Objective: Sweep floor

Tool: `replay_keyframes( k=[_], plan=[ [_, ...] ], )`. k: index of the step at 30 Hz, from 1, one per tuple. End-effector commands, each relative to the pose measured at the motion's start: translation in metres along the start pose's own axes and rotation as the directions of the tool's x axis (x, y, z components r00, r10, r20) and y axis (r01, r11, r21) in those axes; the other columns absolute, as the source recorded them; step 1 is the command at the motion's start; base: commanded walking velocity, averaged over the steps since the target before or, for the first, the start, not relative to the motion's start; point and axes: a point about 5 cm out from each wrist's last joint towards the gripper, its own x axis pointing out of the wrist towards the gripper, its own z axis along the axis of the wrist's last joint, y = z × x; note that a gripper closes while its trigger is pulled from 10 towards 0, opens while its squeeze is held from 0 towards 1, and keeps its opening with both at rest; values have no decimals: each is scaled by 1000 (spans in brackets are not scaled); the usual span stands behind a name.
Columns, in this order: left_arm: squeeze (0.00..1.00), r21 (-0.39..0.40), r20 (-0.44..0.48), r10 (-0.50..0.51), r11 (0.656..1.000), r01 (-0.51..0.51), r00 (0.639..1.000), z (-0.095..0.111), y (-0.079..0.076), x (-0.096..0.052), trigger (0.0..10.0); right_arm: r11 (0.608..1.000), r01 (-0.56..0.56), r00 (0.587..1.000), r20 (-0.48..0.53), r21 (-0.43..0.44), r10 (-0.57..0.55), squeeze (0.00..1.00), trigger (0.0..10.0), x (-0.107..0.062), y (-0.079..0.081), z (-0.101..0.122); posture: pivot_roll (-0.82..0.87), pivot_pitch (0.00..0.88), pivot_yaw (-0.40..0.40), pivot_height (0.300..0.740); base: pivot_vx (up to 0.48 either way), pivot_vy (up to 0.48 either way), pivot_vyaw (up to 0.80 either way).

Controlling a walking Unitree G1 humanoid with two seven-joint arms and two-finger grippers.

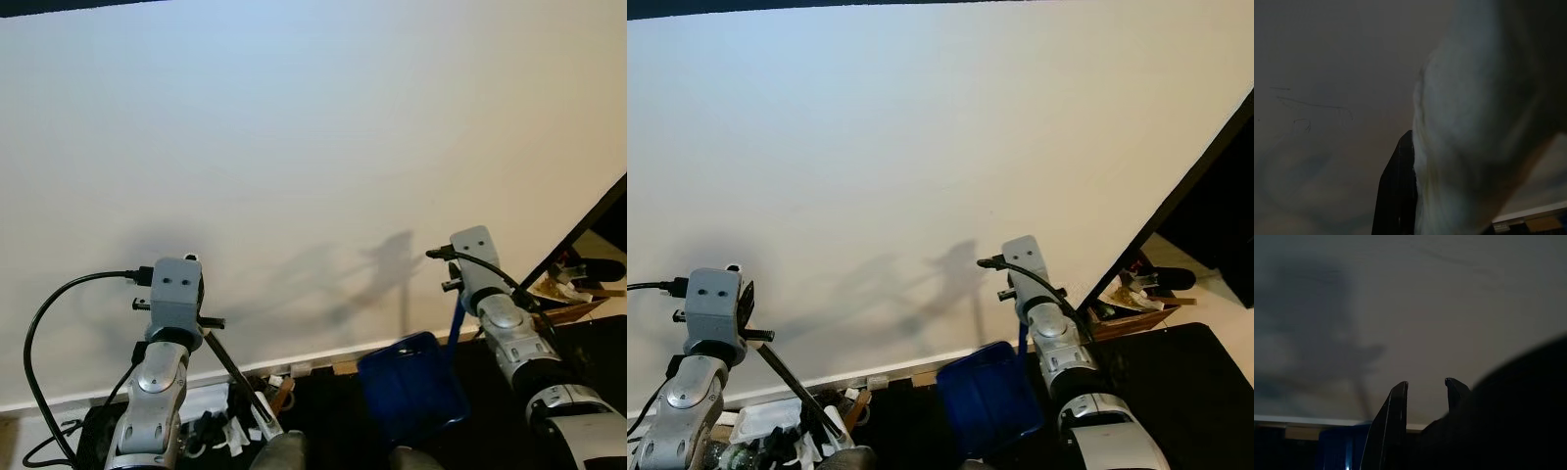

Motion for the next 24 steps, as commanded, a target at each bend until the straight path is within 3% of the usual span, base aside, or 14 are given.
replay_keyframes(
  k=[1,6,15,19,24],
  plan=[
    [0,-17,-3,-1,1000,1,1000,-1,-3,-2,10000,996,60,998,23,-60,-59,0,10000,1,-14,6,180,56,0,740,0,0,0],
    [0,-14,-7,2,1000,-2,1000,-2,-2,-3,10000,990,127,991,44,-55,-124,0,10000,1,-23,9,183,60,-4,740,0,0,0],
    [0,-13,-10,2,1000,-2,1000,-3,0,-4,10000,988,156,988,25,-20,-155,0,10000,0,-21,3,186,61,0,740,0,0,0],
    [0,-8,-9,-1,1000,1,1000,-2,0,-4,10000,982,154,987,20,111,-157,0,10000,-1,-17,2,195,59,4,740,0,0,0],
    [0,-4,-8,-1,1000,1,1000,-2,1,-3,10000,976,152,987,30,156,-159,0,10000,0,-15,5,198,56,4,740,0,0,0]
  ],
)
